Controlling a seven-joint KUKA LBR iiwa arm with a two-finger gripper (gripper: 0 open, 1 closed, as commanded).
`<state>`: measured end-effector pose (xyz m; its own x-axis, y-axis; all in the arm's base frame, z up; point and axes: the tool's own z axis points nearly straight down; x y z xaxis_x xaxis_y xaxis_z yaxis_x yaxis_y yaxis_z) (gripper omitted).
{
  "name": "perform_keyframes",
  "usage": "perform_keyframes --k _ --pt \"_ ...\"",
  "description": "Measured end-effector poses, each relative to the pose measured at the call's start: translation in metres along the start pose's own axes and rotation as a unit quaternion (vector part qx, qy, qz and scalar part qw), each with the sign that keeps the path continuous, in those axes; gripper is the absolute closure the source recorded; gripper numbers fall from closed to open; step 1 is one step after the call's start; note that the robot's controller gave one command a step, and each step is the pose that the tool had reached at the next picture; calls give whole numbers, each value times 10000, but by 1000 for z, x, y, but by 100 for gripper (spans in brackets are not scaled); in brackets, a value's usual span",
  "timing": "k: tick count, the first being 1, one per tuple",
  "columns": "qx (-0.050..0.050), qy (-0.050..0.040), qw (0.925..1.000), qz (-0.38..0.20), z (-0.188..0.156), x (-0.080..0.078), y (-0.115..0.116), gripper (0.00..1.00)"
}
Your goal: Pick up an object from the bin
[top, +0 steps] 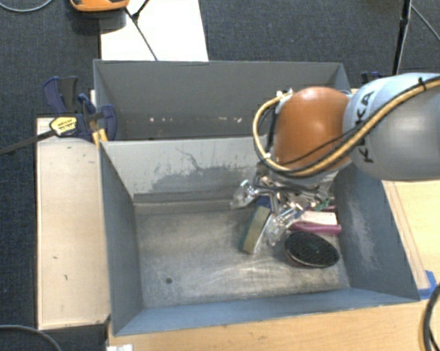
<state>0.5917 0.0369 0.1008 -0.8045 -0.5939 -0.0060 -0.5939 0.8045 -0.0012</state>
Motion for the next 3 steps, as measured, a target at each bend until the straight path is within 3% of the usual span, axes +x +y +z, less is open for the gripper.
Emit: perform_keyframes --k 1,2,3 --pt "3 9 9855 -1695 27 -1 -2 0" --pt "-5 9 9862 -1657 25 -2 -2 0" --pt "-13 -3 9865 -1639 24 -4 -1 100"
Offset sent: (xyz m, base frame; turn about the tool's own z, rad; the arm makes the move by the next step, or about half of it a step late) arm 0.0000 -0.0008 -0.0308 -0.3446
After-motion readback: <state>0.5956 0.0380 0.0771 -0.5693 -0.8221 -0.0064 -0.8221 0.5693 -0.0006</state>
